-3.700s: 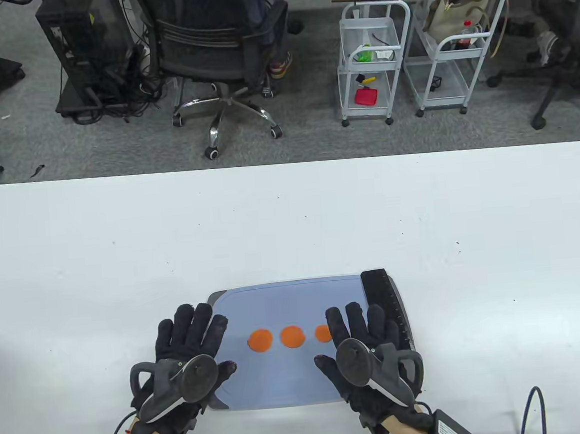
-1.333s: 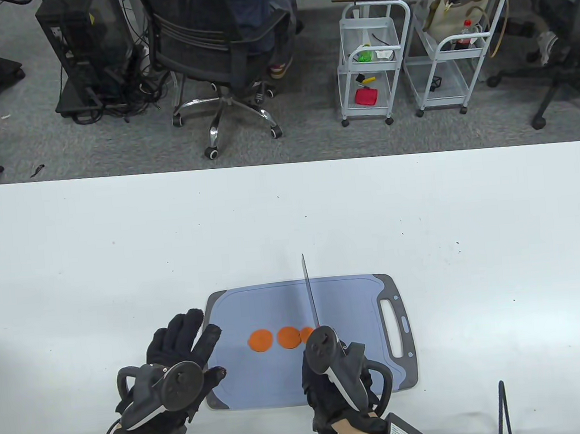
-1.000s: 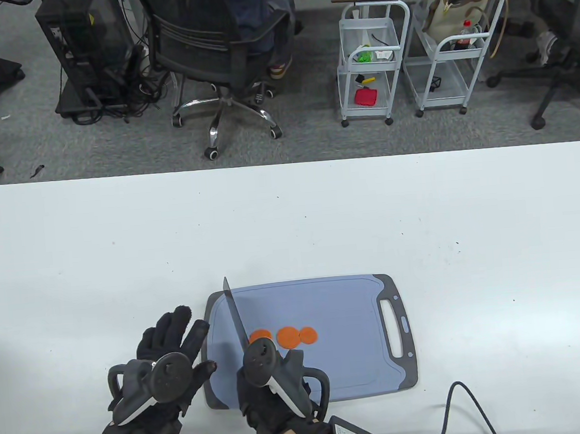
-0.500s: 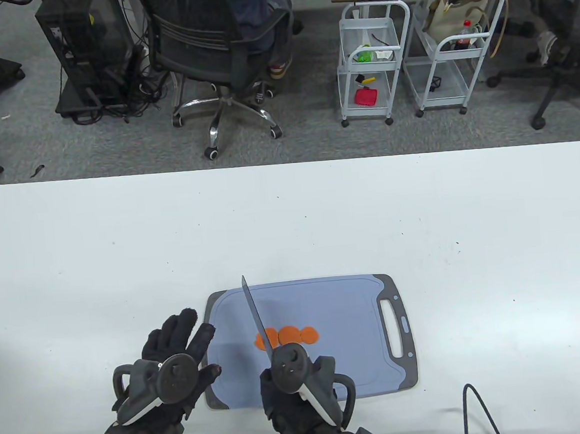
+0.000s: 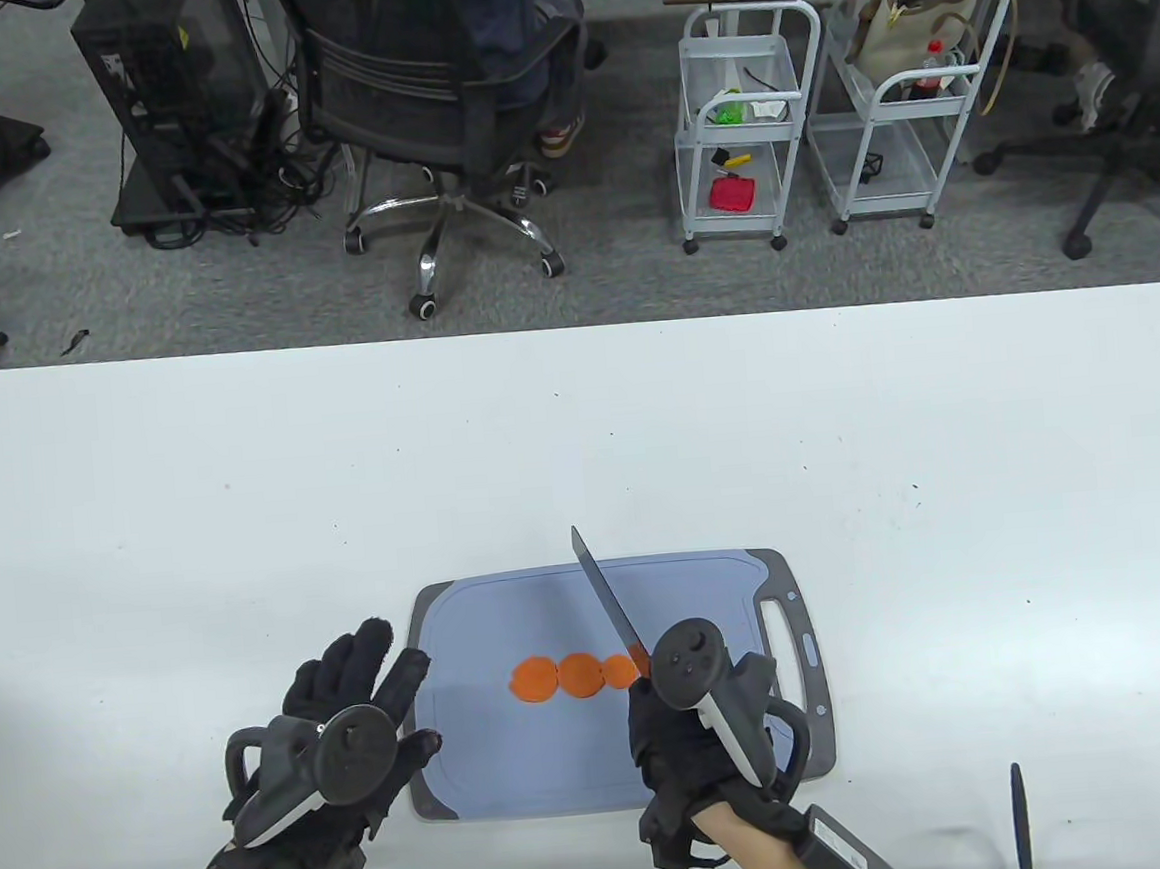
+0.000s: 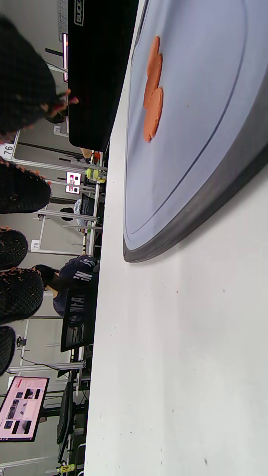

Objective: Chop plasticine discs into granules with repetitive downward strikes

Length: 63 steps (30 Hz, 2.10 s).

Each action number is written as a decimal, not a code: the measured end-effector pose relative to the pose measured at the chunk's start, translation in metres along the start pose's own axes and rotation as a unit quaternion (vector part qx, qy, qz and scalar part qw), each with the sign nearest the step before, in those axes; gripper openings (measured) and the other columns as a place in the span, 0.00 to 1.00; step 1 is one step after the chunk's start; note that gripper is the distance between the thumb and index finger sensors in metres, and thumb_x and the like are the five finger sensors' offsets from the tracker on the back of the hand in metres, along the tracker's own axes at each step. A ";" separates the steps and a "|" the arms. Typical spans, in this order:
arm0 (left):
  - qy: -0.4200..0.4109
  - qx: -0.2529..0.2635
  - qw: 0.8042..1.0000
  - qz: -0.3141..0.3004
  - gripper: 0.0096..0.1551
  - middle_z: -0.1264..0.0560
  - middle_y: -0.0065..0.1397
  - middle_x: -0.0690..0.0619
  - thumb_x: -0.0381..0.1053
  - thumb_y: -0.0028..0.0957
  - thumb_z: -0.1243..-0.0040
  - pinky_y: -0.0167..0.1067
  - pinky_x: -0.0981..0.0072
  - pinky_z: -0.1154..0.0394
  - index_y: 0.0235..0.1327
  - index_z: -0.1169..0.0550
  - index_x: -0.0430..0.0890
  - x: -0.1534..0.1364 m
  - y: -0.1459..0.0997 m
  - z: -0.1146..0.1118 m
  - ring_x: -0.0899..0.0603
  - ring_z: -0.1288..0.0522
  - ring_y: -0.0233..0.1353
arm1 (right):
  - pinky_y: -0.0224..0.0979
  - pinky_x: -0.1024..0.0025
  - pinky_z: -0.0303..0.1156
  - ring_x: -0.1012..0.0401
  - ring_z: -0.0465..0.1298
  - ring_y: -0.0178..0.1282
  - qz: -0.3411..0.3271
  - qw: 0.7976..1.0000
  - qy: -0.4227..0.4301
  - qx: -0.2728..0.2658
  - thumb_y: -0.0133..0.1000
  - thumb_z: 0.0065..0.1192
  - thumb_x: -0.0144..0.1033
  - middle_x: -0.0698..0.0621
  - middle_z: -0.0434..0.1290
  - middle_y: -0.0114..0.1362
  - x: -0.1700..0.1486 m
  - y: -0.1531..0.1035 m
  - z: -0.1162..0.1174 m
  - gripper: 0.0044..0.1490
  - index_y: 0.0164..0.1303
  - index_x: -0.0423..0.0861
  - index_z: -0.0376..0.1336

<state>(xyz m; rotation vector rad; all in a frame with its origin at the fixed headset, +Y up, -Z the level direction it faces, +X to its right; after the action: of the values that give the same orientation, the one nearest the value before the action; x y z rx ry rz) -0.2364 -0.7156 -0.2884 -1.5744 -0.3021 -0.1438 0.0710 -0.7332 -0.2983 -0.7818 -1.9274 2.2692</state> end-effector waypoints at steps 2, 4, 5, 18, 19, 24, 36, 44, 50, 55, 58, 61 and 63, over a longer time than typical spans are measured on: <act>0.000 -0.004 1.000 -0.001 0.46 0.48 0.89 0.42 0.71 0.39 0.49 0.75 0.32 0.43 0.76 0.34 0.58 0.000 0.000 -0.001 0.30 0.39 0.83 | 0.27 0.57 0.84 0.60 0.87 0.15 0.006 1.000 -0.009 0.003 0.55 0.66 0.47 0.46 0.83 0.41 0.002 0.001 0.004 0.29 0.59 0.42 0.72; -0.004 -0.005 1.000 -0.006 0.46 0.48 0.89 0.42 0.71 0.40 0.49 0.75 0.32 0.43 0.76 0.34 0.58 0.002 0.000 -0.001 0.30 0.39 0.83 | 0.27 0.57 0.85 0.60 0.87 0.15 0.009 1.000 -0.017 0.007 0.55 0.66 0.47 0.45 0.83 0.41 0.005 0.002 0.007 0.28 0.58 0.41 0.72; -0.008 -0.004 1.000 -0.008 0.46 0.48 0.89 0.42 0.71 0.40 0.49 0.75 0.31 0.43 0.76 0.34 0.58 0.003 -0.001 -0.001 0.30 0.39 0.83 | 0.27 0.57 0.85 0.60 0.88 0.16 0.009 1.000 -0.022 0.009 0.55 0.66 0.47 0.45 0.83 0.41 0.006 0.003 0.009 0.28 0.58 0.41 0.72; -0.002 -0.015 1.000 -0.006 0.46 0.48 0.89 0.42 0.71 0.40 0.49 0.75 0.31 0.43 0.76 0.34 0.58 0.004 0.001 -0.005 0.29 0.39 0.83 | 0.26 0.58 0.85 0.62 0.87 0.13 0.024 0.999 -0.036 0.032 0.57 0.60 0.51 0.51 0.81 0.38 0.009 0.023 0.033 0.30 0.57 0.40 0.67; -0.003 -0.015 1.000 -0.004 0.46 0.48 0.89 0.42 0.71 0.40 0.49 0.75 0.31 0.43 0.76 0.34 0.58 0.003 0.002 -0.005 0.29 0.39 0.83 | 0.26 0.58 0.85 0.62 0.87 0.13 0.019 0.999 -0.040 0.029 0.57 0.61 0.51 0.51 0.82 0.38 0.011 0.025 0.032 0.30 0.57 0.40 0.67; -0.003 -0.015 1.000 0.001 0.46 0.48 0.89 0.42 0.71 0.40 0.49 0.75 0.31 0.43 0.76 0.34 0.58 0.000 0.001 -0.004 0.29 0.39 0.83 | 0.26 0.58 0.85 0.61 0.87 0.13 0.010 1.000 -0.001 0.021 0.57 0.61 0.50 0.49 0.82 0.38 0.013 0.022 0.017 0.30 0.57 0.40 0.69; -0.002 -0.025 1.000 -0.005 0.46 0.48 0.89 0.42 0.71 0.40 0.49 0.75 0.31 0.43 0.76 0.34 0.58 0.004 0.000 -0.006 0.29 0.39 0.83 | 0.25 0.58 0.85 0.62 0.87 0.12 0.020 0.999 -0.050 0.005 0.56 0.62 0.51 0.51 0.82 0.37 0.021 0.020 0.035 0.30 0.56 0.40 0.68; 0.002 -0.026 1.000 -0.005 0.46 0.48 0.89 0.42 0.71 0.40 0.49 0.75 0.31 0.43 0.76 0.34 0.58 0.004 0.000 -0.005 0.29 0.39 0.83 | 0.26 0.58 0.85 0.62 0.87 0.13 0.012 0.999 -0.016 0.039 0.57 0.61 0.51 0.49 0.82 0.39 0.026 0.012 0.014 0.30 0.57 0.39 0.69; 0.009 -0.037 0.999 -0.009 0.46 0.48 0.89 0.42 0.71 0.40 0.49 0.75 0.31 0.43 0.76 0.34 0.58 0.005 -0.001 -0.009 0.29 0.39 0.83 | 0.27 0.58 0.85 0.62 0.88 0.14 0.058 0.996 -0.054 0.049 0.58 0.60 0.51 0.50 0.82 0.39 0.022 0.007 0.037 0.30 0.58 0.39 0.67; 0.009 -0.045 0.999 -0.015 0.46 0.48 0.89 0.42 0.70 0.40 0.49 0.75 0.31 0.43 0.76 0.34 0.58 0.009 0.000 -0.013 0.29 0.39 0.83 | 0.27 0.58 0.86 0.62 0.87 0.13 0.056 0.997 -0.030 0.048 0.57 0.61 0.52 0.52 0.82 0.37 0.027 0.032 0.038 0.31 0.57 0.40 0.67; 0.012 -0.048 0.999 -0.017 0.46 0.48 0.89 0.42 0.71 0.40 0.49 0.75 0.31 0.43 0.76 0.34 0.58 0.011 -0.002 -0.013 0.29 0.39 0.83 | 0.27 0.58 0.85 0.62 0.88 0.14 0.055 0.996 -0.010 0.075 0.58 0.60 0.52 0.51 0.82 0.39 0.027 0.029 0.030 0.31 0.57 0.40 0.68; 0.010 -0.041 0.999 -0.014 0.46 0.48 0.89 0.42 0.71 0.40 0.49 0.75 0.31 0.43 0.76 0.34 0.58 0.009 -0.002 -0.009 0.29 0.39 0.83 | 0.27 0.58 0.85 0.61 0.88 0.14 0.040 0.998 -0.012 0.042 0.58 0.60 0.52 0.50 0.82 0.38 0.029 0.012 0.015 0.30 0.57 0.39 0.68; 0.007 -0.041 0.999 -0.013 0.46 0.48 0.89 0.42 0.71 0.40 0.49 0.75 0.31 0.43 0.76 0.34 0.58 0.008 -0.002 -0.008 0.29 0.40 0.83 | 0.27 0.57 0.85 0.61 0.88 0.14 0.044 0.997 -0.032 0.057 0.58 0.60 0.52 0.50 0.82 0.38 0.028 0.005 0.016 0.31 0.57 0.39 0.68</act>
<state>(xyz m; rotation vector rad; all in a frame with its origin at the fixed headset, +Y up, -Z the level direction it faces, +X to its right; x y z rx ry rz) -0.2282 -0.7230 -0.2842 -1.6498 -0.3098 -0.1895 0.0409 -0.7384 -0.3108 -0.8056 -1.8032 2.4600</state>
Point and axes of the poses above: the tracker on the back of each hand, its own x axis roughly to the thumb side, its own y axis roughly from the wrist to the fingertips, z = x × y, the point moved 5 cm from there along y, roughly from the wrist to the fingertips
